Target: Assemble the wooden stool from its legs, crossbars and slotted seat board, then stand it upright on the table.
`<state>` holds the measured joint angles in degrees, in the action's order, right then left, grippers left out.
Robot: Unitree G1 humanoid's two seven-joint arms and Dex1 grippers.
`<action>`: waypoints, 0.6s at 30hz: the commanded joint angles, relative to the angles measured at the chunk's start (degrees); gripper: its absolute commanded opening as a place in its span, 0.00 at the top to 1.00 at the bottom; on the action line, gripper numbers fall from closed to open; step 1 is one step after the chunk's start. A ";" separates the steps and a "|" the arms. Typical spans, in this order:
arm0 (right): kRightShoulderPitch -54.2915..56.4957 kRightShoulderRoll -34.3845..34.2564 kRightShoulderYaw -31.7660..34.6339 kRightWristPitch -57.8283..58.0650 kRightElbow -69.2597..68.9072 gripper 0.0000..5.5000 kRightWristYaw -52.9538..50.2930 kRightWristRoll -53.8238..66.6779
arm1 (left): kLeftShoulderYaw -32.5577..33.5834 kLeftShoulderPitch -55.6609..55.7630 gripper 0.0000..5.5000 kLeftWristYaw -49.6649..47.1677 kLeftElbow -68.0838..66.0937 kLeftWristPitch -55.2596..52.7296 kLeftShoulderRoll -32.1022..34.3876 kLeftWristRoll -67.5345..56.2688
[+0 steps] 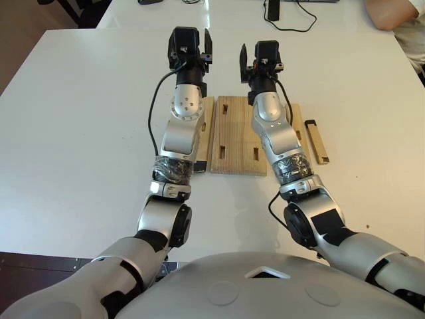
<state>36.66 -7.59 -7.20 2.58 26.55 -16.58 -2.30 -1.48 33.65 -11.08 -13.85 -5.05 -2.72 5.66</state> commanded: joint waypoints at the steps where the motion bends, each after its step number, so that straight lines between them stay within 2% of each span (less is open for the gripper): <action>1: 2.91 -5.38 -0.67 -0.25 -0.03 0.39 -0.74 -0.29 | -0.64 1.17 0.39 -2.60 -1.34 2.92 -0.70 2.33; 13: 3.73 -3.69 0.69 -2.58 1.50 0.39 -0.70 0.47 | -1.86 1.93 0.39 -3.91 -4.93 9.10 -1.82 3.70; 18: 4.09 -4.54 7.27 -4.73 1.92 0.39 -0.71 7.52 | -0.87 3.29 0.39 -2.15 -7.19 8.92 -1.84 1.70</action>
<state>37.53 -7.46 -2.99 -0.25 28.33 -17.16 2.03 -3.02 35.17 -14.34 -19.56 4.32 -4.60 8.52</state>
